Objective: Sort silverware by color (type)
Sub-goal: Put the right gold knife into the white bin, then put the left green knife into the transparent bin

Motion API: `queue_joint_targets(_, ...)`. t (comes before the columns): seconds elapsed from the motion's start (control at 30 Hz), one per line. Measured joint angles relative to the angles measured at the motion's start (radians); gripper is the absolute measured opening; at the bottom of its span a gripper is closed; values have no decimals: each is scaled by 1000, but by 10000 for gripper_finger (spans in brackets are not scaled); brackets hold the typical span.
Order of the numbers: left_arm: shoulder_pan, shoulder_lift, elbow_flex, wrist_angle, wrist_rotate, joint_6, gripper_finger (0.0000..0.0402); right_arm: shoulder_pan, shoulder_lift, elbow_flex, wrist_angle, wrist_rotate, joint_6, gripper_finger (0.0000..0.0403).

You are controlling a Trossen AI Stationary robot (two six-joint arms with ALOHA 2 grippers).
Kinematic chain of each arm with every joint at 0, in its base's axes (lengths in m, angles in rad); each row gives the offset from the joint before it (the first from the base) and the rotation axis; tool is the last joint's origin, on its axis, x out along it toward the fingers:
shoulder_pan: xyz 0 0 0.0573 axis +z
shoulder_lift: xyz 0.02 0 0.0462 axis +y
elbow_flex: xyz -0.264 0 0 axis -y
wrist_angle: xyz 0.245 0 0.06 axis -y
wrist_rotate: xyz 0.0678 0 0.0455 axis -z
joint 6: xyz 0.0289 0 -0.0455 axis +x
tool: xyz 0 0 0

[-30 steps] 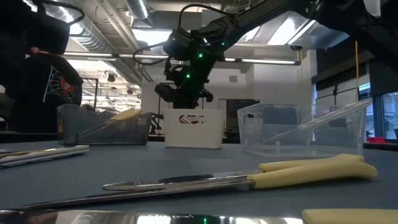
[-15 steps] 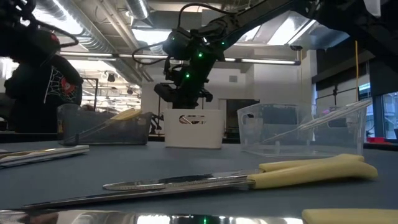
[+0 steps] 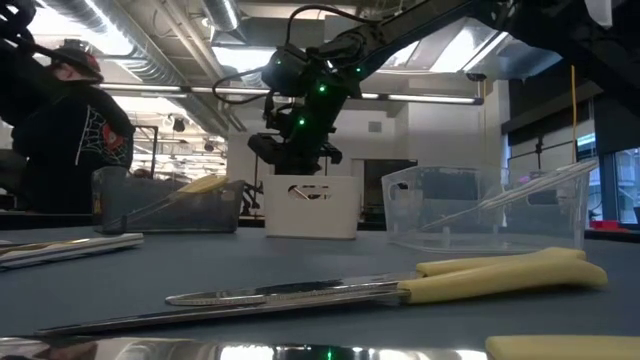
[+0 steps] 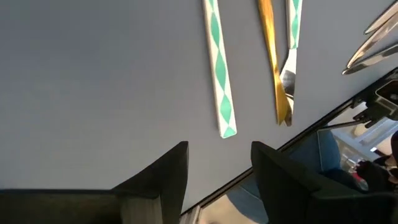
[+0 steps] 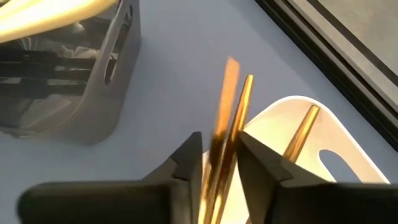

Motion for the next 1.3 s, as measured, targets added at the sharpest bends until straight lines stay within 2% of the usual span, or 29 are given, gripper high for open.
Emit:
queue_joint_targets(0.17, -27, 51, 0, 85, -24, -27, 169, 0, 0, 0, 0, 0, 0, 113)
queue_joint_targets(0.27, -41, 81, 3, 135, -24, -34, 169, 0, 0, 0, 0, 0, 0, 117)
queue_joint_targets(0.4, -59, 132, 57, 123, -24, -78, 169, 0, 0, 0, 0, 0, 0, 117)
queue_joint_targets(0.6, -79, 236, 213, -1, -58, -83, 169, 1, -3, 0, -1, 0, 0, 117)
queue_joint_targets(0.77, -98, 361, 361, -170, -94, -106, 169, 3, -31, 3, -12, -1, 0, 118)
queue_joint_targets(0.9, -112, 466, 443, -237, -122, -110, 169, 3, -49, 3, -21, 0, -1, 118)
queue_joint_targets(1.13, -133, 621, 494, -238, -120, -162, 169, 8, -93, 3, -42, -8, -14, 118)
queue_joint_targets(1.3, -138, 663, 501, -239, -153, -181, 169, 37, -136, 3, -51, -26, -61, 118)
